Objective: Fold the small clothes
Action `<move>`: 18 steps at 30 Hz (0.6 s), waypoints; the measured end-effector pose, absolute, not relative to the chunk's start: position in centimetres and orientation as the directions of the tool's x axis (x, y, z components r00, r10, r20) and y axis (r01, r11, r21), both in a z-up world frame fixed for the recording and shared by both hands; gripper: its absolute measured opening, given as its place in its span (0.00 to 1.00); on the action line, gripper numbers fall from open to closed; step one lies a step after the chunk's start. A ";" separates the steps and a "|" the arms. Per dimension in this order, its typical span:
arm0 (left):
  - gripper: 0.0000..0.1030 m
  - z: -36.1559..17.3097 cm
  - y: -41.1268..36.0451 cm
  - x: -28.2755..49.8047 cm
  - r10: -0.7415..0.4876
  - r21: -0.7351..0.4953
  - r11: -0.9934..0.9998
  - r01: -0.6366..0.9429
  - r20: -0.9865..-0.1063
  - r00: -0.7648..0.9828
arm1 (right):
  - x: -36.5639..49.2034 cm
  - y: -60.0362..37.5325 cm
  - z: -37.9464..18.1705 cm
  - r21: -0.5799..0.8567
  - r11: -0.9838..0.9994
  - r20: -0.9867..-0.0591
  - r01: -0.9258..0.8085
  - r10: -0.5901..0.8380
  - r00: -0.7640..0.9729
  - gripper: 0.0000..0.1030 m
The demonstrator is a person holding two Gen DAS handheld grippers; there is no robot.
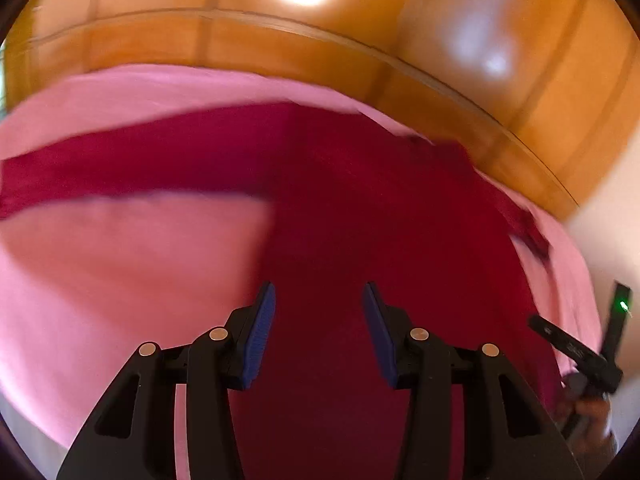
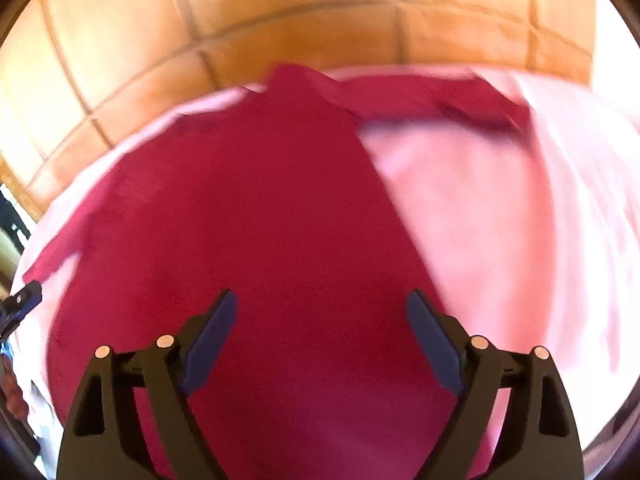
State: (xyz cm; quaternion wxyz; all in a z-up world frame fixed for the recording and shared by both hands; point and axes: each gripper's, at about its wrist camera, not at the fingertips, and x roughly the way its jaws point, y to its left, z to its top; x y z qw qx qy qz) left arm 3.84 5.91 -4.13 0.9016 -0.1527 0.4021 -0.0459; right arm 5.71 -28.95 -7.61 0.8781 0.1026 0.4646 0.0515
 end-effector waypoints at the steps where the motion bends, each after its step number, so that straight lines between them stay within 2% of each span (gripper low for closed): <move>1: 0.43 -4.6 5.0 3.8 -0.214 -0.299 0.954 -0.018 -0.721 0.659 | 4.9 -29.3 -7.9 0.235 0.972 -0.806 -0.010 0.201 0.556 0.71; 3: 0.43 -5.8 4.0 3.2 -0.224 -0.280 0.960 0.015 -0.735 0.640 | 3.0 -29.2 -7.8 0.241 0.968 -0.799 -0.066 0.237 0.552 0.70; 5: 0.43 -6.5 3.7 3.2 -0.214 -0.251 0.968 0.030 -0.749 0.627 | 1.9 -29.0 -7.8 0.251 0.963 -0.801 -0.096 0.262 0.539 0.65; 6: 0.43 -6.5 3.4 2.7 -0.206 -0.239 0.971 0.033 -0.752 0.626 | 1.5 -28.7 -7.7 0.244 0.963 -0.805 -0.111 0.265 0.530 0.56; 9: 0.43 -7.5 3.8 1.9 -0.188 -0.202 0.978 0.049 -0.761 0.621 | 0.8 -27.7 -7.7 0.177 0.974 -0.826 -0.140 0.224 0.517 0.08; 14: 0.43 -7.8 4.6 1.1 -0.177 -0.168 0.983 0.073 -0.773 0.609 | -0.3 -29.6 -6.9 0.172 0.978 -0.834 -0.115 0.207 0.511 0.00; 16: 0.43 -7.3 4.9 1.0 -0.190 -0.188 0.980 0.068 -0.773 0.605 | -0.7 -30.7 -7.9 0.130 0.988 -0.861 -0.079 0.152 0.485 0.00; 18: 0.43 -6.2 5.2 1.1 -0.222 -0.237 0.970 0.061 -0.754 0.619 | -0.8 -32.1 -7.5 0.194 0.979 -0.845 -0.055 0.195 0.497 0.00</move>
